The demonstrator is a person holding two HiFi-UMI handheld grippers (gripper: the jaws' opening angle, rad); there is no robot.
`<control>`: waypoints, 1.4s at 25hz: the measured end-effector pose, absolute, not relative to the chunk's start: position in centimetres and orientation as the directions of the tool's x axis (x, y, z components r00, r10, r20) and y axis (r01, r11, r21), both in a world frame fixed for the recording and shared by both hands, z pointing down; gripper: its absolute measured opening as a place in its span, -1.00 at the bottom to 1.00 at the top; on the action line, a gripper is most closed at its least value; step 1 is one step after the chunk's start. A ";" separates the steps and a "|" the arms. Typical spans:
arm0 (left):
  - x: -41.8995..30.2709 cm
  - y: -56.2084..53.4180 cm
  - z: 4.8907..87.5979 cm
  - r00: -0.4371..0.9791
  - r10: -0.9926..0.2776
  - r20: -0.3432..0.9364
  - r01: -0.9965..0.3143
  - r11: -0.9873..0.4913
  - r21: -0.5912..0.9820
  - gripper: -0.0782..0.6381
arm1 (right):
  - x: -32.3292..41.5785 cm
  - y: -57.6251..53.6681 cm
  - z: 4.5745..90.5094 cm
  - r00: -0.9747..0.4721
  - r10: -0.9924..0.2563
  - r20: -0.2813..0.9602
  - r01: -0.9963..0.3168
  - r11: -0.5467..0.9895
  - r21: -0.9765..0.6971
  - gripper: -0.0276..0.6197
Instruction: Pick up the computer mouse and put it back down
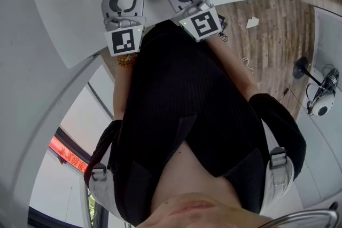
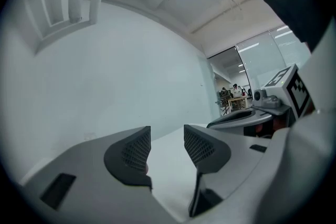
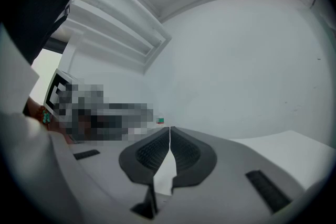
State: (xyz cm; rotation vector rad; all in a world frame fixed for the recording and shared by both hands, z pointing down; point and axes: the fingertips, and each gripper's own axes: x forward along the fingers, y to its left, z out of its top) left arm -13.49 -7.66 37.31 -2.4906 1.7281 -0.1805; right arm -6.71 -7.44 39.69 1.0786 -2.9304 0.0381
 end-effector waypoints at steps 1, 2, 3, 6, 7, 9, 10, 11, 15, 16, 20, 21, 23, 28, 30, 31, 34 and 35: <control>-13.5 -7.6 37.1 0.342 -0.939 0.026 -0.927 -0.342 -0.156 -0.24 | -6.8 -7.4 39.6 -0.762 -0.647 0.025 -0.648 0.762 -0.018 -0.82; -13.6 -7.5 36.9 0.334 -0.942 0.012 -0.930 -0.332 -0.157 -0.30 | -6.8 -7.4 39.6 -0.762 -0.647 0.025 -0.647 0.762 -0.019 -0.82; -13.7 -7.3 36.7 0.322 -0.947 -0.006 -0.935 -0.317 -0.160 -0.42 | -6.8 -7.4 39.5 -0.763 -0.646 0.024 -0.646 0.763 -0.020 -0.82; -14.1 -6.7 36.3 0.285 -0.957 -0.046 -0.945 -0.273 -0.180 -0.71 | -6.9 -7.3 39.3 -0.766 -0.643 0.018 -0.643 0.766 -0.016 -0.82; -14.1 -6.6 36.4 0.277 -0.960 -0.047 -0.947 -0.265 -0.180 -0.72 | -6.9 -7.3 39.2 -0.766 -0.642 0.017 -0.642 0.766 -0.016 -0.82; -14.0 -6.5 36.7 0.268 -0.963 -0.038 -0.950 -0.258 -0.173 -0.73 | -6.9 -7.3 39.0 -0.769 -0.640 0.012 -0.640 0.768 -0.013 -0.82; -14.0 -6.5 36.9 0.265 -0.964 -0.033 -0.952 -0.256 -0.169 -0.73 | -7.0 -7.2 38.9 -0.771 -0.637 0.010 -0.637 0.771 -0.012 -0.82; -13.9 -6.5 37.1 0.263 -0.964 -0.026 -0.953 -0.255 -0.166 -0.73 | -7.0 -7.1 38.9 -0.774 -0.634 0.010 -0.634 0.774 -0.010 -0.82; -13.8 -6.5 37.4 0.252 -0.968 -0.009 -0.956 -0.247 -0.159 -0.73 | -7.2 -6.9 38.6 -0.787 -0.617 0.012 -0.617 0.787 -0.001 -0.82; -13.8 -6.5 37.3 0.248 -0.969 -0.009 -0.957 -0.244 -0.157 -0.73 | -7.3 -6.9 38.6 -0.790 -0.613 0.013 -0.613 0.790 -0.001 -0.82; -13.7 -6.4 37.3 0.225 -0.974 -0.007 -0.963 -0.222 -0.150 -0.73 | -7.5 -6.7 38.4 -0.807 -0.590 0.018 -0.590 0.808 0.003 -0.82; -13.7 -6.3 37.3 0.217 -0.976 -0.007 -0.966 -0.214 -0.145 -0.73 | -7.5 -6.7 38.3 -0.812 -0.584 0.019 -0.584 0.812 0.004 -0.82; -13.6 -6.1 37.4 0.202 -0.979 -0.002 -0.970 -0.200 -0.141 -0.73 | -7.5 -6.6 38.2 -0.820 -0.572 0.022 -0.572 0.821 0.008 -0.82; -13.2 -5.7 37.6 0.168 -0.986 0.009 -0.976 -0.168 -0.142 -0.73 | -7.2 -6.4 38.2 -0.844 -0.535 0.034 -0.535 0.845 0.011 -0.82; -13.0 -5.5 37.6 0.151 -0.988 0.014 -0.979 -0.151 -0.138 -0.73 | -7.2 -6.2 38.1 -0.856 -0.515 0.040 -0.515 0.857 0.015 -0.82; -12.9 -5.5 37.6 0.142 -0.990 0.017 -0.981 -0.143 -0.134 -0.73 | -7.1 -6.2 38.0 -0.862 -0.506 0.041 -0.506 0.863 0.016 -0.82; -12.7 -5.1 37.9 0.116 -0.993 0.029 -0.985 -0.119 -0.123 -0.73 | -7.0 -5.9 37.7 -0.875 -0.482 0.042 -0.482 0.876 0.014 -0.83; -12.7 -5.0 37.9 0.109 -0.994 0.033 -0.986 -0.112 -0.123 -0.73 | -7.0 -5.9 37.6 -0.879 -0.475 0.042 -0.475 0.880 0.014 -0.83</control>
